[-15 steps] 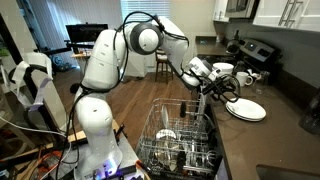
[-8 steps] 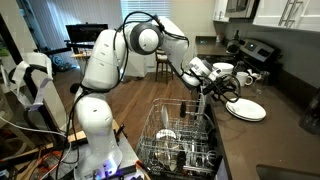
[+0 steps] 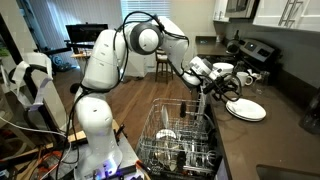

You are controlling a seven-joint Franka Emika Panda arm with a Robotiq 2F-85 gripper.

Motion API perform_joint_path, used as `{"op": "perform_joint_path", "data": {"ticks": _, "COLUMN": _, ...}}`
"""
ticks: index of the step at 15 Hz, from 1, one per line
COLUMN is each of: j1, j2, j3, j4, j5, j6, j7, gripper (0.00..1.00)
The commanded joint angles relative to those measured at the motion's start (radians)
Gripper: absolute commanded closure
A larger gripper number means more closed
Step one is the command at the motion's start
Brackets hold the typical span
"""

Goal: Take a plate from the counter and put it in dishwasher

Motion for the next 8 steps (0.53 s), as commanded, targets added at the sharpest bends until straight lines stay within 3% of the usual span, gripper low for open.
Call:
{"op": "perform_joint_path", "data": {"ticks": 1, "j1": -0.013, "j2": 0.019, "j3": 0.008, "j4": 0.034, "j5": -0.027, "j6": -0.005, "j7": 0.001, "gripper": 0.00}}
{"op": "perform_joint_path", "data": {"ticks": 8, "j1": -0.017, "j2": 0.036, "j3": 0.003, "j4": 0.048, "j5": -0.064, "j6": 0.011, "j7": 0.015, "gripper": 0.00}}
